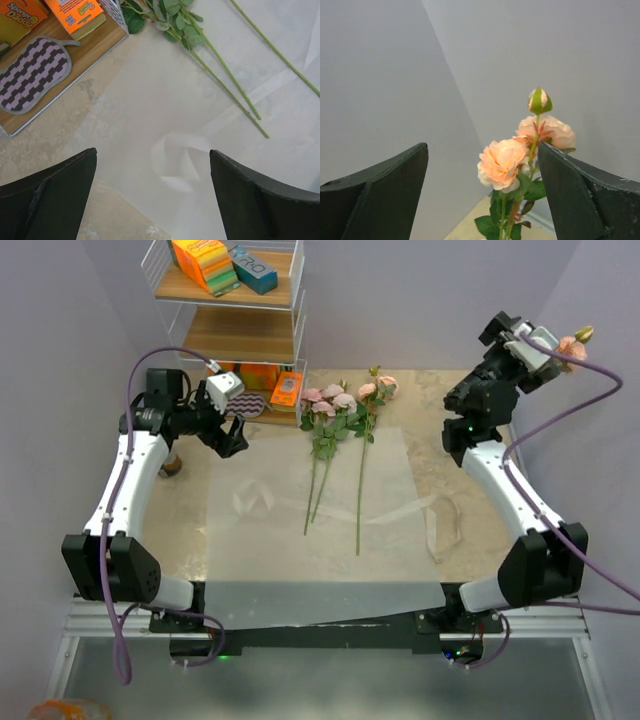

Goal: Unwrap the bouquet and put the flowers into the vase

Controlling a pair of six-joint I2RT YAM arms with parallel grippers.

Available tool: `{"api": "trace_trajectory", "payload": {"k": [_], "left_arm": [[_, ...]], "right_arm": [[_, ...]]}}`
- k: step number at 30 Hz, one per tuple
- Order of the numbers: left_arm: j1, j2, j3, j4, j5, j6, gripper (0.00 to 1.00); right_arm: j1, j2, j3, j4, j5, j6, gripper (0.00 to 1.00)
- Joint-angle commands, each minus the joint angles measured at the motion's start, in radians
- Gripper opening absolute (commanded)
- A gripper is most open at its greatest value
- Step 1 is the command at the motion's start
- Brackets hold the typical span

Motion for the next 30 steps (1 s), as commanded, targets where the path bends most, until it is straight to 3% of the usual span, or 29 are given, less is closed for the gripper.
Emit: {"api": "trace_trajectory", "payload": {"k": [1, 2, 9, 11, 15, 21, 24, 26, 28, 30], "left_arm": [[0.008, -0.051, 0.001, -0.006, 0.008, 0.018, 0.99], [0.008, -0.056, 0.002, -0.006, 0.010, 0.015, 0.99], [0.008, -0.067, 0.036, -0.022, 0.026, -0.028, 0.99], [0.008, -0.077, 0.042, -0.017, 0.020, -0.053, 0.99], [0.008, -0.099, 0.041, -0.009, 0.017, -0.091, 0.99], [0.008, -0.126, 0.042, -0.026, -0.003, -0.113, 0.99], [0.008, -0.146, 0.054, -0.038, -0.020, -0.125, 0.99], [0.008, -0.163, 0.059, -0.040, -0.026, -0.134, 0.99], [0.008, -0.177, 0.065, -0.048, -0.026, -0.139, 0.99], [0.008, -0.183, 0.071, -0.057, -0.026, -0.143, 0.99]], "right_arm": [[0.012, -0.123, 0.111, -0.541, -0.138, 0.398, 0.94], [0.022, -0.134, 0.137, -0.580, -0.195, 0.449, 0.95], [0.204, -0.192, 0.256, -0.756, -0.298, 0.360, 0.96], [0.233, -0.210, 0.291, -0.853, -0.329, 0.380, 0.98], [0.276, -0.186, 0.369, -1.199, -0.456, 0.480, 0.99], [0.359, -0.120, 0.339, -1.471, -0.464, 0.654, 0.99], [0.352, -0.095, 0.247, -1.473, -0.652, 0.846, 0.99], [0.348, -0.086, 0.133, -1.401, -0.823, 0.871, 0.99], [0.352, -0.019, 0.087, -1.361, -0.814, 0.906, 0.99], [0.350, 0.084, 0.124, -1.469, -0.713, 0.916, 0.95]]}}
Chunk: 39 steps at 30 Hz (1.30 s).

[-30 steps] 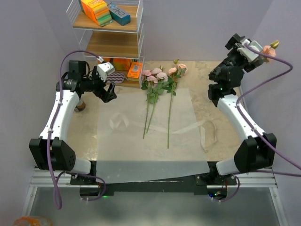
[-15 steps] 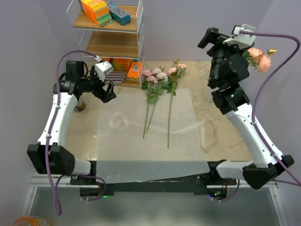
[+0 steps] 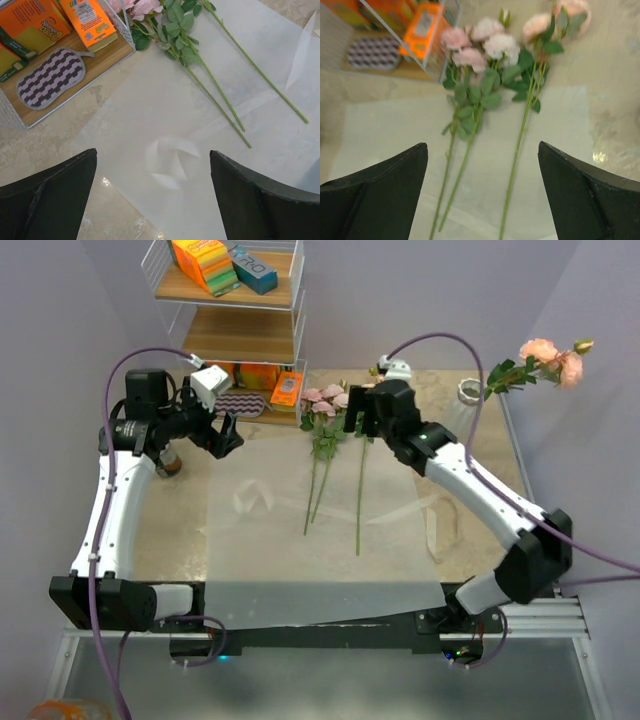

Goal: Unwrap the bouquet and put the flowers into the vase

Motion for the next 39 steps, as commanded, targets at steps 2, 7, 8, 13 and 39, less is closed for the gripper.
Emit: {"api": "trace_trajectory", "payload": {"k": [2, 7, 8, 13, 39], "left_arm": [[0.007, -0.048, 0.051, -0.024, -0.005, -0.036, 0.99], [0.007, -0.051, 0.056, -0.038, -0.013, -0.022, 0.99], [0.007, -0.050, 0.058, -0.038, -0.019, -0.022, 0.99], [0.007, -0.047, 0.047, -0.039, -0.023, -0.007, 0.99], [0.007, -0.027, 0.058, -0.050, -0.039, 0.030, 0.99]], "right_arm": [[-0.003, 0.273, 0.069, -0.155, 0.042, 0.123, 0.95], [-0.003, 0.447, 0.158, -0.161, 0.113, 0.114, 0.89], [-0.001, 0.493, 0.172, -0.161, 0.131, 0.114, 0.86], [-0.007, 0.622, 0.299, -0.213, 0.189, 0.123, 0.77], [-0.112, 0.846, 0.423, -0.207, 0.078, 0.136, 0.68]]}}
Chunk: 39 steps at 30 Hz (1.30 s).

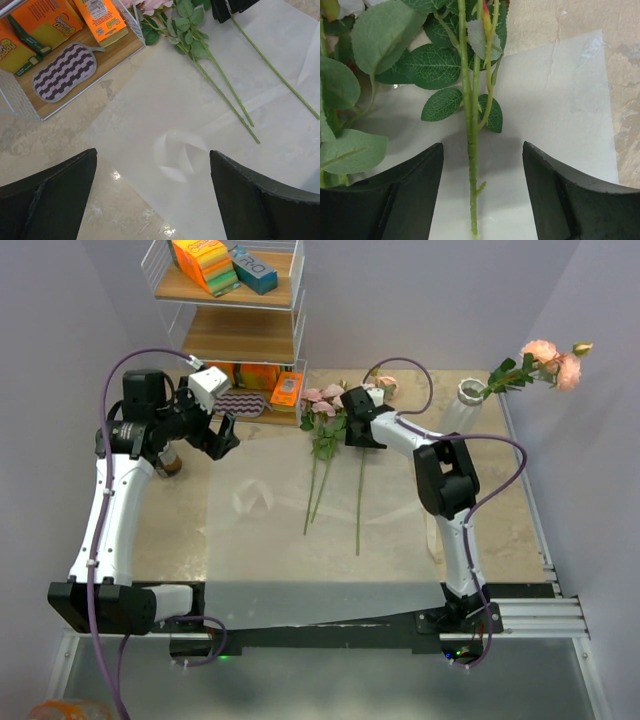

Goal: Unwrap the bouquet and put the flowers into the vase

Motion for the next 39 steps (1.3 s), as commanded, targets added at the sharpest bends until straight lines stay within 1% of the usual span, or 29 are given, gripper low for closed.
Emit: {"api": "trace_trajectory", "payload": {"k": [1, 3, 5, 7, 8, 11, 12, 13, 14, 18, 21, 22, 25, 26, 28, 29, 31, 32, 33, 34, 35, 36, 37, 39], "left_arm": [[0.007, 0.004, 0.043, -0.017, 0.013, 0.004, 0.99], [0.007, 0.004, 0.040, -0.017, 0.017, -0.002, 0.99], [0.007, 0.003, 0.038, -0.019, 0.016, 0.001, 0.99], [0.007, 0.000, 0.034, -0.023, 0.014, 0.004, 0.99], [0.007, -0.002, 0.029, -0.023, 0.011, 0.007, 0.99], [0.007, -0.010, 0.024, -0.028, 0.007, 0.012, 0.99], [0.007, -0.011, 0.026, -0.029, 0.005, 0.013, 0.99], [0.007, -0.013, 0.030, -0.034, 0.007, 0.013, 0.99], [0.007, -0.011, 0.032, -0.035, 0.005, 0.013, 0.99], [0.007, -0.016, 0.038, -0.045, 0.002, 0.013, 0.99], [0.007, -0.019, 0.041, -0.052, 0.002, 0.010, 0.99], [0.007, -0.020, 0.044, -0.055, 0.003, 0.007, 0.99], [0.007, -0.025, 0.055, -0.063, 0.008, 0.001, 0.99], [0.007, -0.026, 0.058, -0.063, 0.010, -0.001, 0.99], [0.007, -0.030, 0.064, -0.071, 0.017, -0.007, 0.99], [0.007, -0.031, 0.069, -0.072, 0.020, -0.008, 0.99], [0.007, -0.033, 0.075, -0.077, 0.023, -0.014, 0.99], [0.007, -0.034, 0.077, -0.078, 0.026, -0.015, 0.99], [0.007, -0.037, 0.077, -0.081, 0.028, -0.015, 0.99], [0.007, -0.037, 0.077, -0.081, 0.026, -0.015, 0.99], [0.007, -0.039, 0.075, -0.081, 0.026, -0.015, 0.99], [0.007, -0.037, 0.077, -0.081, 0.028, -0.016, 0.99], [0.007, -0.037, 0.075, -0.080, 0.026, -0.015, 0.99], [0.007, -0.037, 0.069, -0.080, 0.026, -0.008, 0.99]], "right_arm": [[0.000, 0.024, 0.068, 0.006, -0.044, 0.027, 0.66], [0.000, 0.041, 0.075, 0.001, -0.047, 0.033, 0.63], [-0.001, 0.044, 0.075, 0.006, -0.045, 0.036, 0.56], [-0.001, 0.044, 0.062, 0.015, -0.041, 0.042, 0.43], [-0.003, 0.041, 0.054, 0.027, -0.038, 0.044, 0.29], [-0.006, 0.023, 0.016, 0.055, -0.033, 0.055, 0.16], [-0.006, 0.009, -0.009, 0.063, -0.031, 0.061, 0.09], [-0.007, 0.001, -0.021, 0.070, -0.028, 0.064, 0.06], [-0.007, -0.009, -0.046, 0.078, -0.024, 0.073, 0.00], [-0.007, -0.104, -0.109, 0.113, 0.005, 0.076, 0.00], [-0.012, -0.215, -0.116, 0.122, 0.030, 0.058, 0.00], [-0.012, -0.279, -0.118, 0.129, 0.034, 0.050, 0.00], [-0.010, -0.380, -0.104, 0.158, 0.054, 0.006, 0.00], [-0.012, -0.451, -0.098, 0.188, 0.053, -0.032, 0.00], [-0.010, -0.518, -0.083, 0.225, 0.039, -0.079, 0.00], [-0.010, -0.575, -0.066, 0.269, 0.030, -0.137, 0.00], [-0.010, -0.635, -0.047, 0.317, 0.030, -0.203, 0.00], [-0.009, -0.660, -0.025, 0.367, 0.031, -0.274, 0.00], [-0.012, -0.724, 0.011, 0.404, 0.045, -0.336, 0.00], [-0.010, -0.739, 0.034, 0.441, 0.063, -0.414, 0.00], [-0.010, -0.765, 0.076, 0.467, 0.082, -0.454, 0.00], [-0.010, -0.785, 0.086, 0.504, 0.094, -0.494, 0.00], [-0.012, -0.805, 0.082, 0.612, 0.109, -0.598, 0.00], [-0.015, -0.854, 0.066, 0.740, 0.123, -0.684, 0.00]]}}
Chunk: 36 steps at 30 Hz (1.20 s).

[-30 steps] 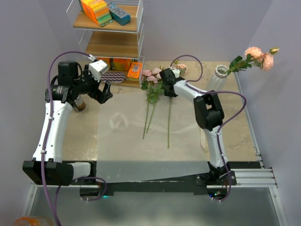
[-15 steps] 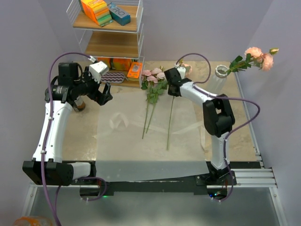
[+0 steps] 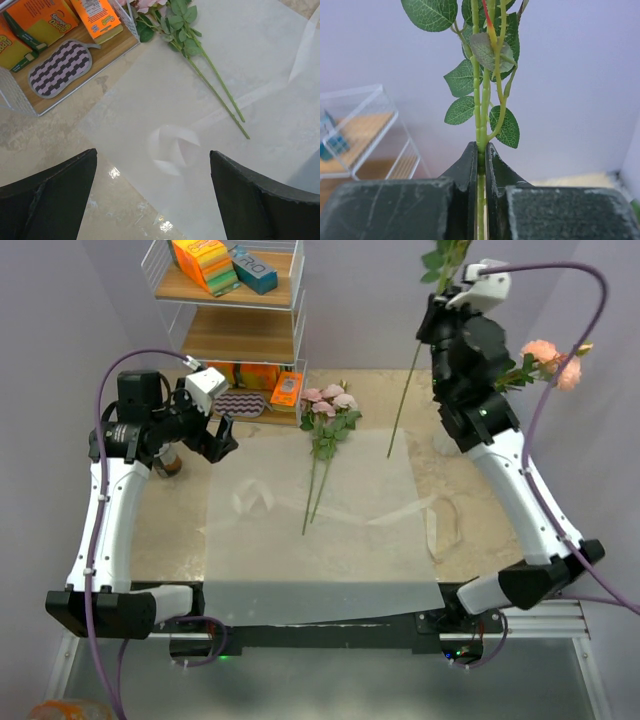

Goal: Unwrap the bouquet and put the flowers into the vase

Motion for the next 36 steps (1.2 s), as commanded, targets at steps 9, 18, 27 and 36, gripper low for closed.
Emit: {"api": "trace_trajectory", "payload": {"k": [9, 18, 27, 36], "left_arm": [[0.007, 0.014, -0.009, 0.053, 0.031, -0.010, 0.99], [0.005, 0.131, 0.068, 0.053, 0.114, -0.043, 0.99], [0.005, 0.131, 0.097, 0.033, 0.110, -0.027, 0.99], [0.007, 0.142, 0.147, -0.001, 0.106, 0.003, 0.99]], "right_arm": [[-0.038, -0.089, 0.077, 0.644, 0.146, -0.560, 0.00], [-0.099, -0.057, -0.033, 0.944, 0.160, -0.729, 0.00], [-0.220, 0.021, -0.024, 0.891, 0.163, -0.594, 0.00], [-0.254, 0.077, -0.053, 0.931, 0.186, -0.610, 0.00]]}}
